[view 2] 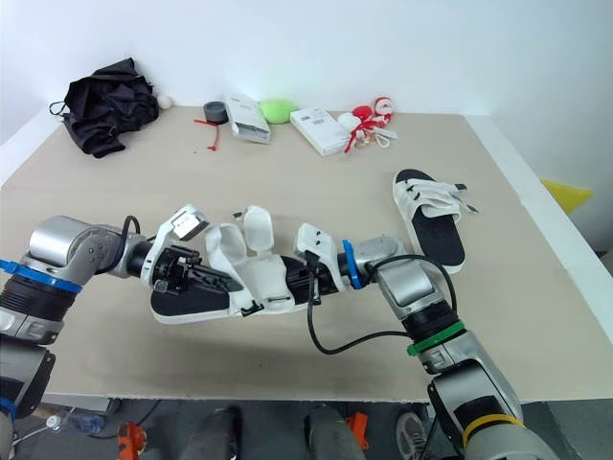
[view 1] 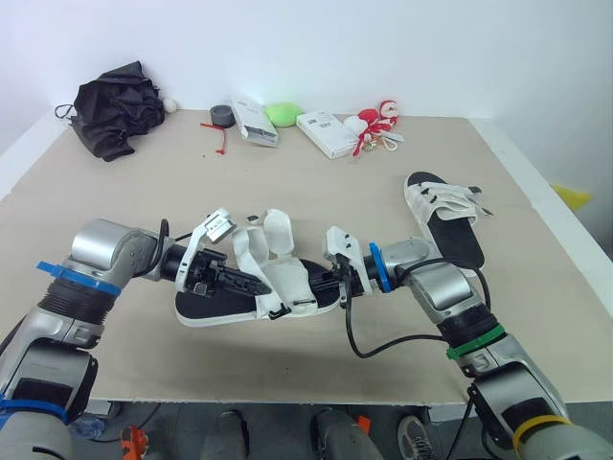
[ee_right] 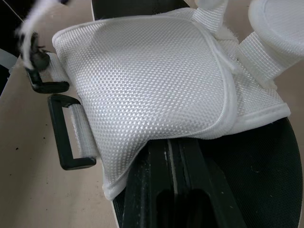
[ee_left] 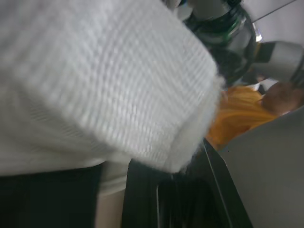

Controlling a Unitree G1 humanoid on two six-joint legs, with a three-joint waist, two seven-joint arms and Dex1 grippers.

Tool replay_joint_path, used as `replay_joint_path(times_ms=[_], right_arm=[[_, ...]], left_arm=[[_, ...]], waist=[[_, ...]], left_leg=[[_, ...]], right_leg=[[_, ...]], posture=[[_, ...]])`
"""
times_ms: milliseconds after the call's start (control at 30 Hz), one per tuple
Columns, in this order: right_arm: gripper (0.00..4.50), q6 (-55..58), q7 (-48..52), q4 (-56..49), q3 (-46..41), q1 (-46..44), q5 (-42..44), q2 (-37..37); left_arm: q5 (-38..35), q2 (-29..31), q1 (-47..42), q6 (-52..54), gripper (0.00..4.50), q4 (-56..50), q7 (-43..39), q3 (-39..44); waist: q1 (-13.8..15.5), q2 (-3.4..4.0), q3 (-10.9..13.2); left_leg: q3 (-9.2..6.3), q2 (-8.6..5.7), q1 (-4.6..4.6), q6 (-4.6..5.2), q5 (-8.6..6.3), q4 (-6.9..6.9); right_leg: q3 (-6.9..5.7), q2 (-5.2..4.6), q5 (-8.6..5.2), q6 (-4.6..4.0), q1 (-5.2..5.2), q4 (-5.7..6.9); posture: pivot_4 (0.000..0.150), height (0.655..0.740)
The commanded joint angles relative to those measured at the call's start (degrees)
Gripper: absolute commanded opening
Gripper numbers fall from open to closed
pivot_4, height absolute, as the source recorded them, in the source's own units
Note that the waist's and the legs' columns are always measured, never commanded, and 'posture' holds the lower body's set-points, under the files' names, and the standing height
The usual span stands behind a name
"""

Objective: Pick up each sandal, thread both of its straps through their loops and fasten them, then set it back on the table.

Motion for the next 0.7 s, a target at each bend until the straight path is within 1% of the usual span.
replay_joint_path(times_ms=[33,433,500,700], right_arm=[[0.00,1.75,-1.21,2.47,1.99,1.94,-2.70,-0.78],[0.00,1.83,-1.33,2.26,1.78,2.21,-2.58,-0.66],[0.00,1.80,-1.30,2.36,1.76,2.19,-2.59,-0.64],[0.00,1.85,-1.13,2.35,1.72,2.18,-2.50,-0.70]], left_arm=[[7.33,2.44,-0.10,-8.09,0.10,-1.42,-1.59,-5.62],[7.04,-0.18,-3.25,-8.56,0.10,-4.54,-1.95,-3.97],[7.17,-0.07,-3.47,-9.00,0.10,-5.34,-2.04,-4.03],[10.79,1.90,-2.44,-13.66,0.10,-8.27,-3.15,-6.30]], waist=[[0.00,0.00,0.00],[0.05,0.01,-0.01],[0.05,0.01,-0.01],[0.05,0.01,-0.01]], left_leg=[[0.00,0.00,0.00,0.00,0.00,0.00],[0.01,0.00,-0.02,0.00,0.00,0.00],[0.01,0.00,-0.02,0.00,0.00,0.00],[0.01,0.00,-0.02,0.00,0.00,0.00]], right_leg=[[0.00,0.00,0.00,0.00,0.00,0.00],[0.02,0.00,-0.01,0.00,0.00,0.00],[0.01,0.00,-0.01,0.00,-0.01,0.00],[0.01,0.00,-0.01,0.00,-0.01,0.00]], posture=[[0.150,0.7380],[0.150,0.7380],[0.150,0.7380],[0.150,0.7380]])
